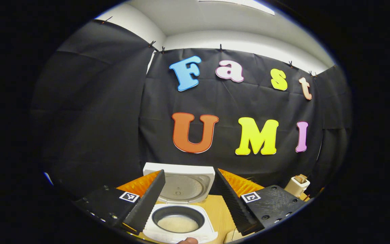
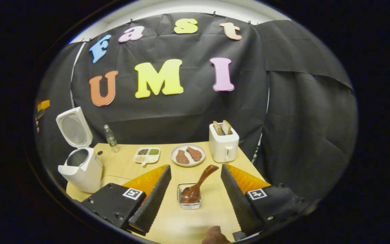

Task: Close the left gripper, press the button to open the rice cooker; take a wooden spoon from the chopstick holder with the right hand, scoop a spoonful of rice and pour it into the rice cooker, then put the wooden spoon back into the chopstick holder.

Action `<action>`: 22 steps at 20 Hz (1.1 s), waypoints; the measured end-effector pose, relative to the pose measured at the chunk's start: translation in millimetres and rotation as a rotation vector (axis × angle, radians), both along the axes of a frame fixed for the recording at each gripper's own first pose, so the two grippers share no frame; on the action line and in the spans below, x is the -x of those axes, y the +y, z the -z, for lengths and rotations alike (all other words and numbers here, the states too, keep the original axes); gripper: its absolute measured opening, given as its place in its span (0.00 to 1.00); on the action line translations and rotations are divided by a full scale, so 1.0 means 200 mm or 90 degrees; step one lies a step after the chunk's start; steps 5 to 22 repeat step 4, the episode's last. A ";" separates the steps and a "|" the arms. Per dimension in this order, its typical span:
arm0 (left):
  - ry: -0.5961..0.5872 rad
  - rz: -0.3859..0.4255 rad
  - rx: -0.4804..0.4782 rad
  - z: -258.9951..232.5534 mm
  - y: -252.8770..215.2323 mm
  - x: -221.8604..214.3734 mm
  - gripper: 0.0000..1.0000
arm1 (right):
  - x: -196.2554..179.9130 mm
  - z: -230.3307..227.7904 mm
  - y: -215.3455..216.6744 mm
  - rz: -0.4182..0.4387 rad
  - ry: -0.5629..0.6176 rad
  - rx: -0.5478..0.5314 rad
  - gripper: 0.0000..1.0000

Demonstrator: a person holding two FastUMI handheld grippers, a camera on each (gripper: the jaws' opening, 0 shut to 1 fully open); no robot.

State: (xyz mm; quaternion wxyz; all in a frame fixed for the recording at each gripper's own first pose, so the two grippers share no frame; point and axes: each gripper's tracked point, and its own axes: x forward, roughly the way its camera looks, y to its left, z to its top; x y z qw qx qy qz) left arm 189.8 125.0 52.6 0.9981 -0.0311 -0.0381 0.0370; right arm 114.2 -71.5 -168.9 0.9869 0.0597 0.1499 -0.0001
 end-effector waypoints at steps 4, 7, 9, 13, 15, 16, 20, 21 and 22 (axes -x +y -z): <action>-0.040 -0.027 -0.009 -0.13 0.09 -0.20 0.94 | 0.09 -0.09 0.12 -0.027 -0.016 -0.018 0.98; -0.040 -0.027 -0.009 -0.13 0.09 -0.20 0.94 | 0.09 -0.09 0.12 -0.027 -0.016 -0.018 0.98; -0.040 -0.027 -0.009 -0.13 0.09 -0.20 0.94 | 0.09 -0.09 0.12 -0.027 -0.016 -0.018 0.98; -0.040 -0.027 -0.009 -0.13 0.09 -0.20 0.94 | 0.09 -0.09 0.12 -0.027 -0.016 -0.018 0.98; -0.040 -0.027 -0.009 -0.13 0.09 -0.20 0.94 | 0.09 -0.09 0.12 -0.027 -0.016 -0.018 0.98; -0.040 -0.027 -0.009 -0.13 0.09 -0.20 0.94 | 0.09 -0.09 0.12 -0.027 -0.016 -0.018 0.98; -0.040 -0.027 -0.009 -0.13 0.09 -0.20 0.94 | 0.09 -0.09 0.12 -0.027 -0.016 -0.018 0.98; -0.040 -0.027 -0.009 -0.13 0.09 -0.20 0.94 | 0.09 -0.09 0.12 -0.027 -0.016 -0.018 0.98; -0.040 -0.027 -0.009 -0.13 0.09 -0.20 0.94 | 0.09 -0.09 0.12 -0.027 -0.016 -0.018 0.98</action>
